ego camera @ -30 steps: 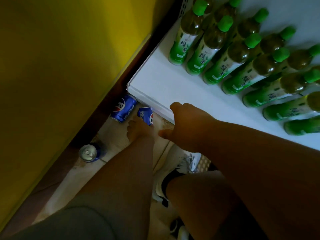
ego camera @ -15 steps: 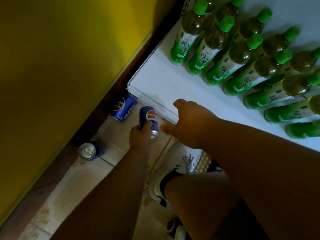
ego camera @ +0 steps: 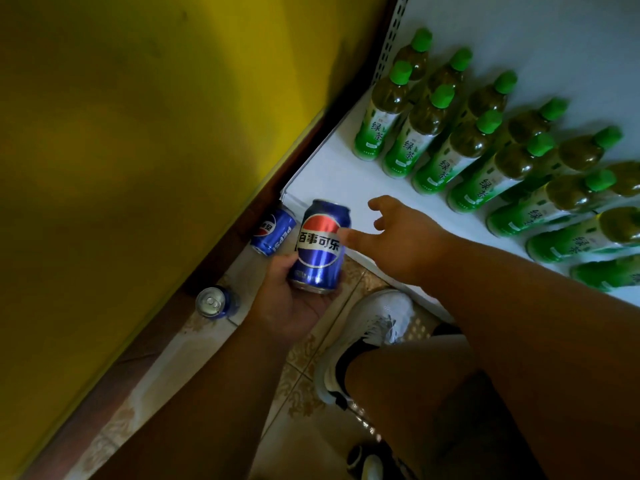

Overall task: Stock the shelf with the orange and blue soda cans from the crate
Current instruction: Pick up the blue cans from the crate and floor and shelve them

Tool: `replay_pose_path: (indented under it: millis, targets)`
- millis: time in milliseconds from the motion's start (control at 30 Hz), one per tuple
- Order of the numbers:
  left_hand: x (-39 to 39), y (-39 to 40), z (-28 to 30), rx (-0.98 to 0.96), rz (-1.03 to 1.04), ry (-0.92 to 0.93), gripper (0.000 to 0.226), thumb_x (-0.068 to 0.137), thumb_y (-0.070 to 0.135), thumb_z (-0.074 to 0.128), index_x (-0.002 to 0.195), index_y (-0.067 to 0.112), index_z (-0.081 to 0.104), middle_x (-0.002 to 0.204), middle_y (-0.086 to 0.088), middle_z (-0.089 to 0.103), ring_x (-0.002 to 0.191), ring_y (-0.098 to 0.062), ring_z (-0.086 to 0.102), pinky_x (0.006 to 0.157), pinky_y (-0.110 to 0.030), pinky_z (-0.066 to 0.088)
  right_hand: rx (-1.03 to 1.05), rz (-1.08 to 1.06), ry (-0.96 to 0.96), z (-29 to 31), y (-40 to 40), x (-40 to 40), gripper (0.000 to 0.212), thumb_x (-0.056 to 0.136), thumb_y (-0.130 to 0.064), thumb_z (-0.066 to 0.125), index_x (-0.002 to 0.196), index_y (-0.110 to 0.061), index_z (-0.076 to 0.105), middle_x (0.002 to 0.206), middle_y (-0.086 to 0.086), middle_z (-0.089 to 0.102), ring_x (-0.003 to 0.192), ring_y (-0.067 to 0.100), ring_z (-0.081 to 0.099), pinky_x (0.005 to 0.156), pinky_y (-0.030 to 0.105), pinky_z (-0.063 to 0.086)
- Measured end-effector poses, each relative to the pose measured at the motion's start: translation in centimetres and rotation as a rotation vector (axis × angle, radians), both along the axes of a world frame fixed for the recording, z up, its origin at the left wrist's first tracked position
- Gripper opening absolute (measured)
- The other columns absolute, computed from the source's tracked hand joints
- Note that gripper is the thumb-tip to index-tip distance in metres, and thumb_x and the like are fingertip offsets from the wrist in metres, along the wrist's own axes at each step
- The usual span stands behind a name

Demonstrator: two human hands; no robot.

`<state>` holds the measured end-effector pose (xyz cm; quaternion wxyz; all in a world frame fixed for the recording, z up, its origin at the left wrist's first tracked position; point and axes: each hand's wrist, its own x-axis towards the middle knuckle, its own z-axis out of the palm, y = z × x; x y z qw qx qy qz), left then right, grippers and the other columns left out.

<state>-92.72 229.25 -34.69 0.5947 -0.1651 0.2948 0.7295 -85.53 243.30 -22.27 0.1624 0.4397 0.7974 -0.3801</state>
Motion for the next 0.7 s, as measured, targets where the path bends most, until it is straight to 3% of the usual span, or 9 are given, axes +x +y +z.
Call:
replay_pose_path:
  millis: [67,133,200,267,400,500,633,700]
  targets:
    - [0.1,0.1,2.0,0.054,-0.09,0.013,0.056,0.079,0.036,0.056,0.124,0.002,0.057,0.105,-0.019,0.066,0.081,-0.029,0.066,0.064,-0.034,0.057,-0.079,-0.118,0.141,1.0,-0.7,0.6,0.083,0.086,-0.058,0.063,0.154,-0.025,0.028,0.145,0.005,0.05,0.121,0.023,0.056,0.098,0.033,0.046]
    - [0.6,0.1,4.2,0.086,-0.166,0.044,0.051,0.08,0.038,0.046,0.109,0.002,0.068,0.098,-0.019,0.067,0.073,-0.028,0.066,0.06,-0.031,0.056,-0.146,-0.202,0.266,2.3,-1.5,1.1,0.077,0.085,-0.051,0.068,0.151,-0.026,0.035,0.14,0.004,0.054,0.115,0.021,0.059,0.099,0.038,0.05]
    - [1.3,0.0,6.4,0.119,-0.201,0.049,0.047,0.076,0.038,0.052,0.097,0.002,0.075,0.095,-0.02,0.069,0.071,-0.029,0.067,0.059,-0.032,0.056,-0.178,-0.276,0.367,4.1,-2.3,1.5,0.069,0.085,-0.041,0.073,0.146,-0.028,0.043,0.132,0.002,0.058,0.106,0.018,0.063,0.091,0.035,0.055]
    - [1.9,-0.1,8.7,0.148,-0.189,0.059,0.046,0.067,0.035,0.068,0.099,0.003,0.074,0.097,-0.02,0.07,0.074,-0.031,0.069,0.062,-0.033,0.057,-0.15,-0.313,0.441,6.4,-2.9,2.2,0.063,0.084,-0.035,0.076,0.14,-0.029,0.049,0.123,-0.001,0.06,0.098,0.014,0.064,0.081,0.027,0.054]
    - [3.6,0.8,13.7,0.069,-0.048,0.065,0.05,0.08,0.033,0.058,0.12,0.004,0.062,0.103,-0.02,0.07,0.082,-0.03,0.071,0.072,-0.038,0.058,0.096,-0.23,0.449,11.3,-4.1,4.4,0.048,0.075,-0.044,0.081,0.112,-0.027,0.057,0.095,-0.012,0.062,0.084,0.006,0.062,0.073,0.024,0.055]
    - [6.2,1.5,18.2,0.014,-0.018,0.053,0.046,0.092,0.041,0.053,0.12,0.007,0.063,0.098,-0.017,0.073,0.082,-0.028,0.068,0.076,-0.038,0.053,0.29,-0.248,0.421,15.0,-5.1,6.6,0.063,0.068,-0.064,0.077,0.111,-0.025,0.052,0.097,-0.009,0.06,0.085,0.008,0.06,0.068,0.025,0.053]
    - [10.3,2.0,23.8,0.05,-0.091,0.077,0.046,0.091,0.05,0.054,0.111,0.01,0.066,0.085,-0.012,0.074,0.064,-0.023,0.069,0.061,-0.029,0.049,0.596,-0.281,0.304,20.2,-5.8,9.9,0.074,0.069,-0.084,0.057,0.105,-0.02,0.049,0.094,-0.001,0.06,0.082,0.019,0.061,0.069,0.039,0.057]
    - [12.4,2.2,26.2,0.073,-0.165,0.081,0.042,0.091,0.049,0.053,0.103,0.011,0.066,0.077,-0.011,0.073,0.055,-0.022,0.067,0.055,-0.026,0.046,0.7,-0.324,0.259,22.4,-5.8,12.1,0.074,0.073,-0.087,0.046,0.101,-0.018,0.048,0.088,0.001,0.059,0.08,0.022,0.061,0.064,0.038,0.055]
